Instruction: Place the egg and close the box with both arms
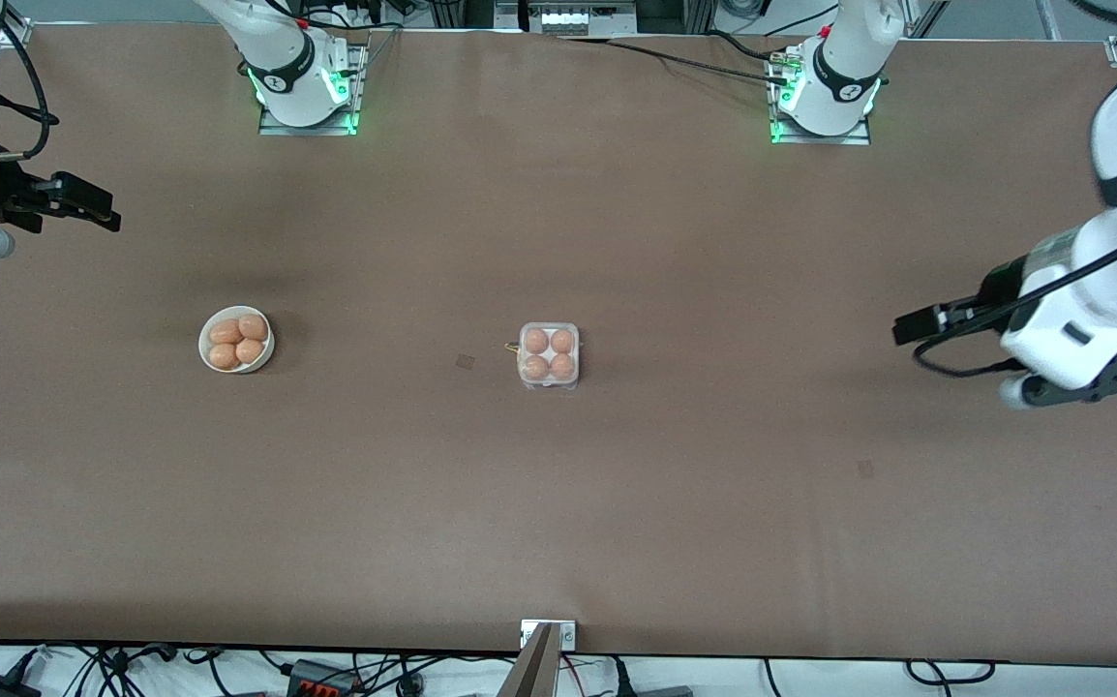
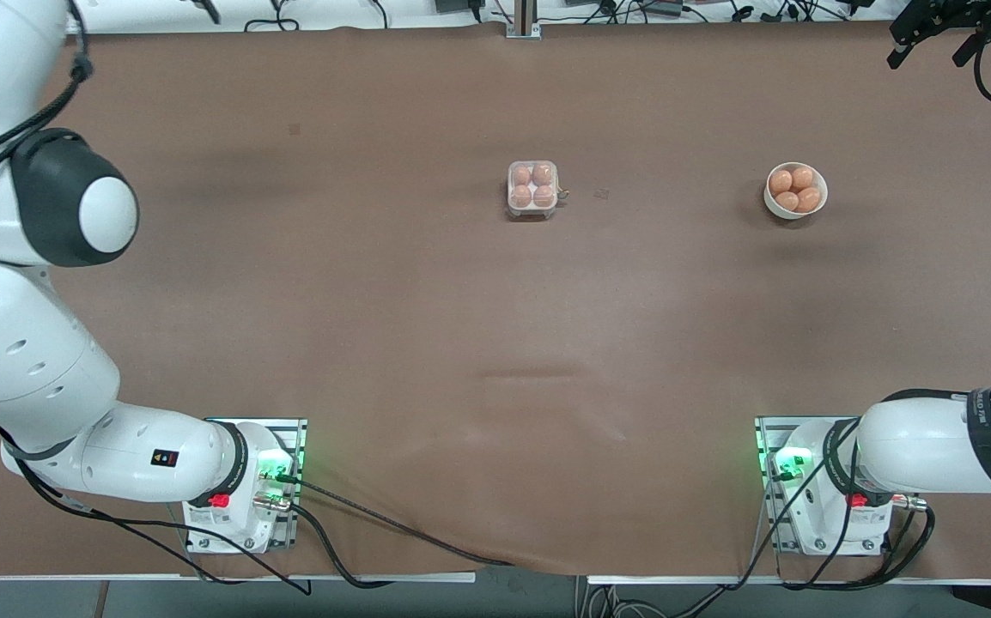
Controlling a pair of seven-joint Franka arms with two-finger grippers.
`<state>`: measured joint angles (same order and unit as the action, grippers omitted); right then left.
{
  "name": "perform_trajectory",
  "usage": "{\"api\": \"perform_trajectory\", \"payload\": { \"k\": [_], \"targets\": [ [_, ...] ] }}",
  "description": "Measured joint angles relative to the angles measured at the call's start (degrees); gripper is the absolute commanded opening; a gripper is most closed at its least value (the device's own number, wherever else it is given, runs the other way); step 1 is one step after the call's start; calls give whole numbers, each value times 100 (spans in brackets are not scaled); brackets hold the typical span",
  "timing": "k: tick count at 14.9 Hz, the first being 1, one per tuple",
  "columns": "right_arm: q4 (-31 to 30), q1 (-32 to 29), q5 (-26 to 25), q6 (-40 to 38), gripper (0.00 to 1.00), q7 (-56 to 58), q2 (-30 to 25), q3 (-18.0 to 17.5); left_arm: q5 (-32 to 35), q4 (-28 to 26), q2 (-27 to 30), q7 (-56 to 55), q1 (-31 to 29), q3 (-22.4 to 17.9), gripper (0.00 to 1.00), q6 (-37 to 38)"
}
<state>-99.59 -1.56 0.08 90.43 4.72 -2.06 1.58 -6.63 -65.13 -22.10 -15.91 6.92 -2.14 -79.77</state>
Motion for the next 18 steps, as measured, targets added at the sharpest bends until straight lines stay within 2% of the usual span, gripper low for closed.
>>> {"api": "perform_trajectory", "payload": {
  "k": [3,5,8,10,12,15,18],
  "targets": [
    [0,0,0,0,100,0,0,0,0,-38,267,235,-124,-2,100,353],
    [0,0,0,-1,100,0,0,0,0,-274,404,246,-128,1,100,344],
    [0,0,0,-1,100,0,0,0,1,-1244,860,255,-129,6,100,-208],
    [0,0,0,-1,100,0,0,0,2,-1944,1286,270,-138,6,100,-362],
    [0,0,0,-1,100,0,0,0,26,-2410,1651,299,-169,9,100,-450],
    [0,0,0,-2,100,0,0,0,290,-2716,1942,405,-179,48,100,-566],
    [0,0,0,-2,100,0,0,0,337,-2784,1982,570,-179,114,100,-659]
  ]
}}
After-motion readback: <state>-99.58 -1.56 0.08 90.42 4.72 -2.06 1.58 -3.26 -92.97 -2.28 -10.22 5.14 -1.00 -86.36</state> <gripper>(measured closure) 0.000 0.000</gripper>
